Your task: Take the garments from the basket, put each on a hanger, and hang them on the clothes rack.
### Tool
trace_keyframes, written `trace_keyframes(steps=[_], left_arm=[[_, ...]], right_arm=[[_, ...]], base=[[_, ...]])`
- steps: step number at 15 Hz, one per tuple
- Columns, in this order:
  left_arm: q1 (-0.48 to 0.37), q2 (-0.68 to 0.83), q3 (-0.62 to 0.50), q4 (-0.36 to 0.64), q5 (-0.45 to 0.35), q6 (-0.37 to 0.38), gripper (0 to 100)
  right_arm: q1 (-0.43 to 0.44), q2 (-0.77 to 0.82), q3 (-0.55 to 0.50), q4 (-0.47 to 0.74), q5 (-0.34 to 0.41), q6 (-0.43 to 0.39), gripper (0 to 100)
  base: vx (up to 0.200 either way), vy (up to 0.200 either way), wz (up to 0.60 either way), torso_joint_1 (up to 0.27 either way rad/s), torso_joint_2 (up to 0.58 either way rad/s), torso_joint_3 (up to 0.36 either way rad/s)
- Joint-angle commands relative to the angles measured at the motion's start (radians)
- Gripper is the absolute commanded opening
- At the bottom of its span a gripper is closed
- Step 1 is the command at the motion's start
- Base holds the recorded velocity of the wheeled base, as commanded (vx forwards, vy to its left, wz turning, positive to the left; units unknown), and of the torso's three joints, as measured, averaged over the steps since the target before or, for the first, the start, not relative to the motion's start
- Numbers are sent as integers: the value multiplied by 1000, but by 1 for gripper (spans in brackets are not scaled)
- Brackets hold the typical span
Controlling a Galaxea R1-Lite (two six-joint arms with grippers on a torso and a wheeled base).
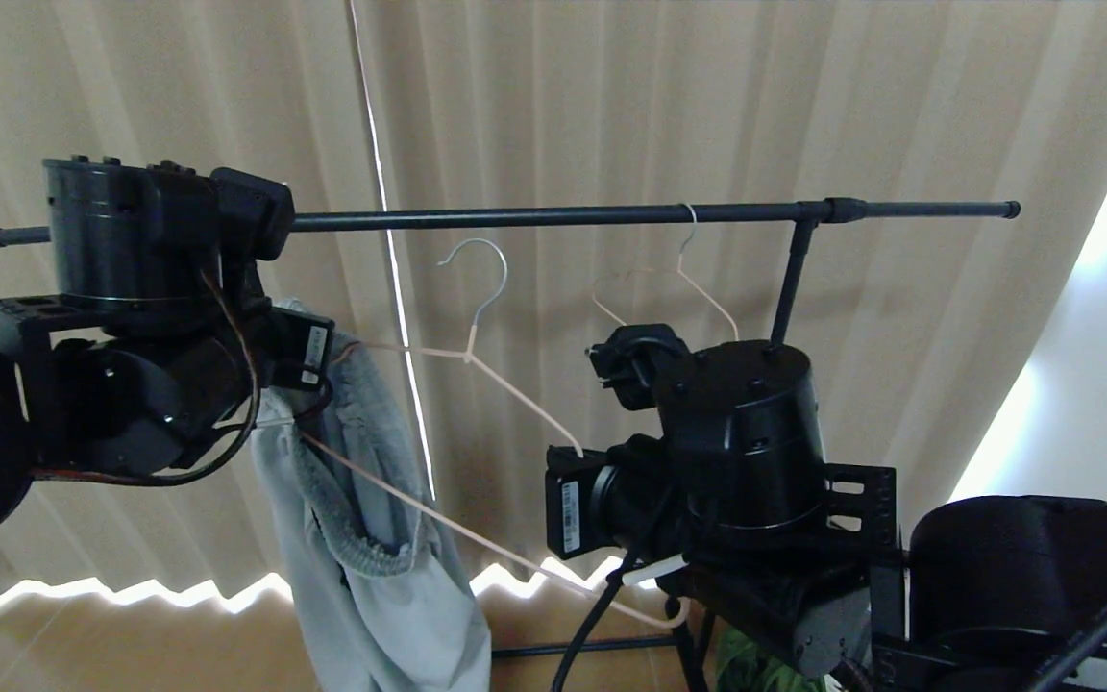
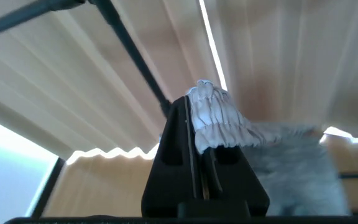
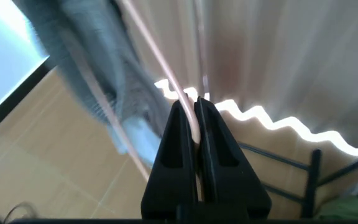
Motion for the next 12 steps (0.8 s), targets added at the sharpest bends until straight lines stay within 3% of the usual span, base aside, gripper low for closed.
trace_keyframes(steps=[1, 7, 12], left_arm=[[6, -49, 30, 1, 1, 18, 0], [3, -63, 67, 1, -1, 58, 0], [-143, -49, 42, -2, -5, 55, 0]], right_arm=[[-18, -15, 2, 0, -10, 0, 0], [-101, -51, 12, 7, -31, -11, 0], [-90, -10, -16, -3, -24, -30, 0]], base=[[0, 0, 0, 0, 0, 0], [0, 0, 0, 0, 0, 0], [0, 0, 0, 0, 0, 0]])
